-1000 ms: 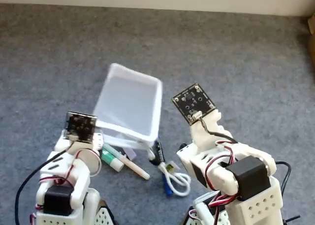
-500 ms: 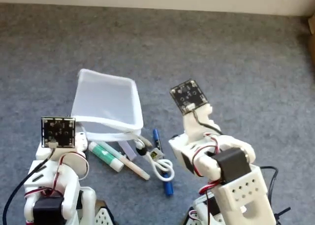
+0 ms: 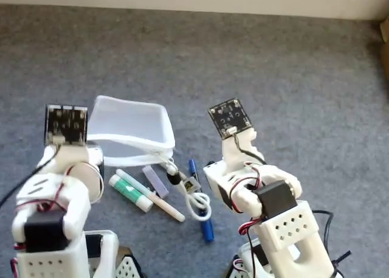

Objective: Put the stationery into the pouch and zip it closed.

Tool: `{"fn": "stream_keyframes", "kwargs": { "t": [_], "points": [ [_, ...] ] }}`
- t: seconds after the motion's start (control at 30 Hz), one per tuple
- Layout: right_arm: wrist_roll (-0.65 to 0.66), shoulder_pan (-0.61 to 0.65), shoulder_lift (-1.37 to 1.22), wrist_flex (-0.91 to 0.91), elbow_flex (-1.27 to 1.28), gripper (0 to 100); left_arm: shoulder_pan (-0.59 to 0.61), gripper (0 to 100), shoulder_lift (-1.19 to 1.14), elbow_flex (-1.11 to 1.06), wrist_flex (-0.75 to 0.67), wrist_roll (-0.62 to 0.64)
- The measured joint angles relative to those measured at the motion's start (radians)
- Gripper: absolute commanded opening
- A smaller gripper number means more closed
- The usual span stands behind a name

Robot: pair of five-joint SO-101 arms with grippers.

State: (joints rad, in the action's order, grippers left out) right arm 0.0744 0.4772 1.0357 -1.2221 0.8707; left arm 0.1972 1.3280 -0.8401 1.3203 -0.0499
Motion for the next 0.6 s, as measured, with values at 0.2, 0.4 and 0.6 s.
{"fn": "stream_keyframes", "kwargs": {
  "t": [0.2, 0.4, 0.6],
  "points": [
    [-0.064, 0.000, -0.002, 0.103, 0.057, 17.0, 0.132, 1, -0.138, 0.146, 0.063, 0.000],
    [-0.091, 0.000, -0.002, 0.155, 0.060, 17.0, 0.207, 1, -0.158, 0.161, 0.103, 0.000],
    [-0.138, 0.017, -0.109, 0.160, 0.060, 17.0, 0.288, 1, -0.158, 0.161, 0.115, 0.000]
  ]
}}
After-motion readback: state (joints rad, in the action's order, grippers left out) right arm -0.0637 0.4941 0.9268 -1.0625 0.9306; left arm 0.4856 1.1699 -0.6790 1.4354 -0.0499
